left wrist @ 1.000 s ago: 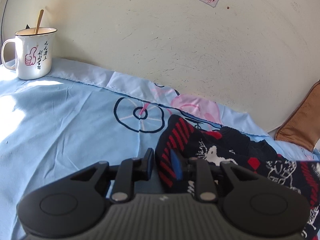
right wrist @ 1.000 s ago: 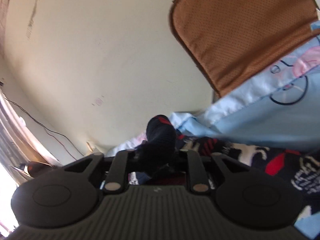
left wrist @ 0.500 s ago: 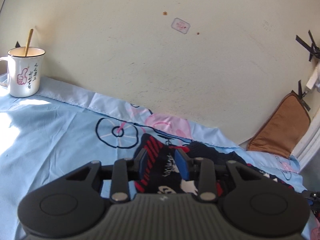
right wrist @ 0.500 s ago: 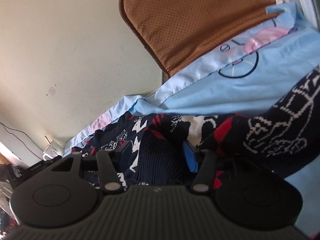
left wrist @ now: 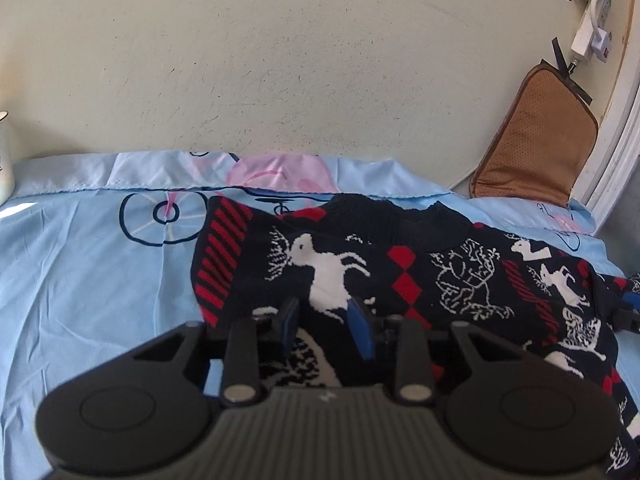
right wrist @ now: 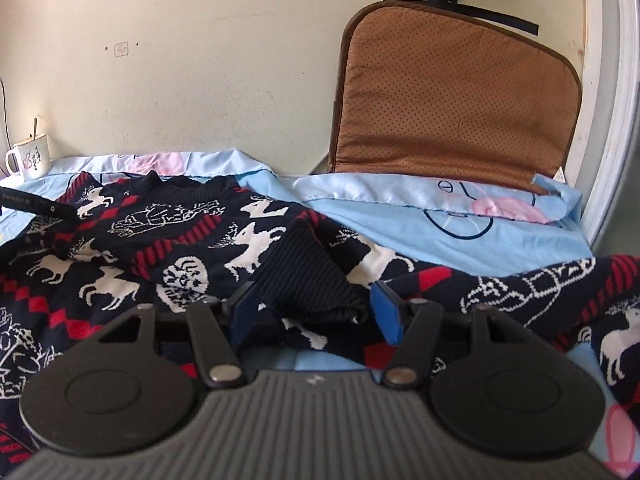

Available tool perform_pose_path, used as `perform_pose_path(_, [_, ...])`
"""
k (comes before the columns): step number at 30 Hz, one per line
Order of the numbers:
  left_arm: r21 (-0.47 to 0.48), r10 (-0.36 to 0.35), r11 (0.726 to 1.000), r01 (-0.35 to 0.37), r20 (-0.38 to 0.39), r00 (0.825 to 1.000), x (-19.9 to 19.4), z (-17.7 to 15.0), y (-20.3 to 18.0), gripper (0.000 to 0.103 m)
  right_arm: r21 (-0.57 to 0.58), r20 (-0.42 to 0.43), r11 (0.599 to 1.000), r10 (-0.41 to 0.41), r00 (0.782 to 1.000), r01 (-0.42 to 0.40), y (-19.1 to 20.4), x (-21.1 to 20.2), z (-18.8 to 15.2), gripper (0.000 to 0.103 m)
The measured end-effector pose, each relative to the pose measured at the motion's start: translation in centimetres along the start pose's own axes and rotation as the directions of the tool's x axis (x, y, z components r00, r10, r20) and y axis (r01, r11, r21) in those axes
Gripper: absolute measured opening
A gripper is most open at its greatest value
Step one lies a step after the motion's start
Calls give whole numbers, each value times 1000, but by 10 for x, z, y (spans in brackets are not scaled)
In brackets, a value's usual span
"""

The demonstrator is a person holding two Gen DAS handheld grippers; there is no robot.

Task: Fold small clothes
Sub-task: 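Fold the sleeve over the body with the right gripper while the left gripper holds the hem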

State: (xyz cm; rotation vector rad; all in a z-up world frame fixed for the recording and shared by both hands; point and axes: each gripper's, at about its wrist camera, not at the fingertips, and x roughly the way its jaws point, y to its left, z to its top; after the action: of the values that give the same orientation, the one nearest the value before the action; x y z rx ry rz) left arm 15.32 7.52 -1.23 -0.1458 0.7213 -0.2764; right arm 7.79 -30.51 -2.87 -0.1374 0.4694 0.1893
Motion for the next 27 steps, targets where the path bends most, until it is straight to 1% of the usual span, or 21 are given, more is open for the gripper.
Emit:
perform_pose_path(4, [1,0,1000,0,0,1000,-2,0,2,28,-175,9,984,-18,1000,19,21,-13,-7,64])
perform_pose_path(7, [2,3,1000,-3,-1,1000,-2,0,1,28,-315,-5,947,-64,998,59,38,-4,-11,64])
perform_pose_path(8, [1,3,1000,-3,-1,1000,-2,0,1,28,-344,-6,936,-78,997,71,41,1,-10,64])
perform_pose_path(10, [1,2,1000,-2,-1,1000,-2,0,1,28,-373,-10,925,-88,996,78,45,9,-6,63])
perform_pose_path(13, [0,0,1000,0,-1,1000,-2,0,1,28,-354,-31,932,-95,995,78,41,20,4,62])
perform_pose_path(14, [-1,-1,1000,1,-2,1000,-2,0,1,28,-339,-52,938,-94,994,71,37,23,6,51])
perform_pose_path(15, [-4,-3,1000,3,-3,1000,-2,1,2,28,-310,-78,949,-81,994,54,32,25,8,32])
perform_pose_path(17, [-8,-8,1000,8,-4,1000,-2,1,3,28,-217,-115,976,-51,992,25,17,23,13,10])
perform_pose_path(19, [-15,-14,1000,14,-5,1000,-2,1,4,28,-90,-105,996,-11,994,1,-1,12,16,10])
perform_pose_path(21, [-18,-14,1000,14,-5,1000,-2,2,4,28,67,-101,997,32,994,-26,-19,4,23,10])
perform_pose_path(22, [-18,-13,1000,13,-5,1000,-2,2,4,28,162,-98,986,66,993,-49,-28,2,27,10])
perform_pose_path(23, [-21,-13,1000,13,-5,1000,-2,2,3,28,252,-92,964,107,990,-81,-34,1,33,10])
perform_pose_path(24, [-27,-16,1000,15,-6,1000,-2,2,4,28,336,-78,933,159,984,-124,-36,1,41,10])
perform_pose_path(25, [-39,-19,999,19,-5,1000,-3,2,6,28,376,-61,912,197,978,-161,-34,1,48,10])
perform_pose_path(27, [-78,-28,997,28,8,1000,-7,4,11,32,414,-22,874,287,958,-253,-13,7,62,10])
